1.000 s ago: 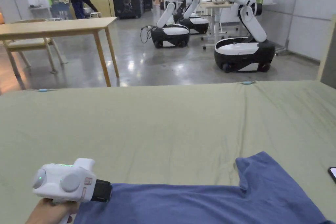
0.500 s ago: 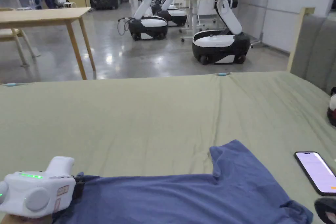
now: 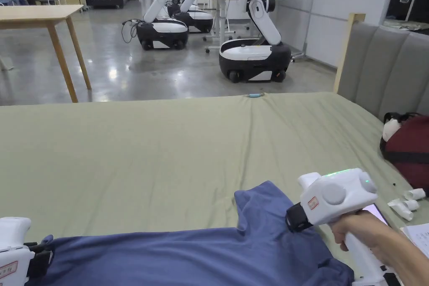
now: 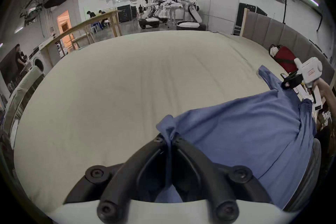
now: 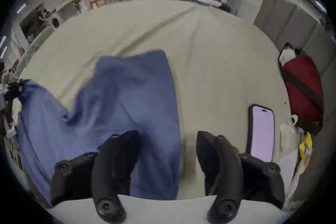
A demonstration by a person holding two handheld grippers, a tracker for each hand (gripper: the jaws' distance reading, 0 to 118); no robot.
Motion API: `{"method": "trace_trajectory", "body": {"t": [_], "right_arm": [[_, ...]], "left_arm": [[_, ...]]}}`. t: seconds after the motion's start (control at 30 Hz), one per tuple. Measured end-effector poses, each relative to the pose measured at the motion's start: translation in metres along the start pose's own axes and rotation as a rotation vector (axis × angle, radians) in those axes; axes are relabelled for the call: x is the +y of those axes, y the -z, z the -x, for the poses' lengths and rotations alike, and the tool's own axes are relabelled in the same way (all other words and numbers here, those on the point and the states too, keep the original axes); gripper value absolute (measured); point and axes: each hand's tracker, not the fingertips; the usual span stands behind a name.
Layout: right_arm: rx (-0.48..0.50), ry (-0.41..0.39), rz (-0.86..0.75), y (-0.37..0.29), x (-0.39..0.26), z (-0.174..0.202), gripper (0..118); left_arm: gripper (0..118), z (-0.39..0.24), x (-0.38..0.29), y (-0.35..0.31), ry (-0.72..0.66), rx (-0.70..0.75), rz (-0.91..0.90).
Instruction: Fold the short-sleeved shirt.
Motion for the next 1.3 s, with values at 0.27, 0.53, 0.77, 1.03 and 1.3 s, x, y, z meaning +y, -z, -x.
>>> {"method": "trace_trajectory", "body": {"t": [0.27,0.53,0.77,1.03,1.3], "right_arm": [[-0.003,-0.141,0.015,-0.008,-0.006,0.049,0],[0.054,-0.105,-0.205,-0.094,-0.031,0.039,0],[0.113,-0.132,-0.470,-0.252,-0.145,0.034,0],[0.138,-0.099,-0.243,-0.218,-0.245,0.044,0],[0.114,-0.053,-0.083,-0.126,-0.246,0.044,0]], "left_arm": [[2,-0.005,-0.003,-0.006,-0.027,-0.011,0.001],[2,0.004,-0.010,-0.063,-0.022,-0.066,-0.061],[2,0.016,-0.062,-0.174,-0.092,-0.127,-0.210],[2,-0.001,-0.166,-0.167,-0.090,-0.125,0.008],[2,-0.010,-0.180,-0.129,-0.096,-0.070,0.029]]}}
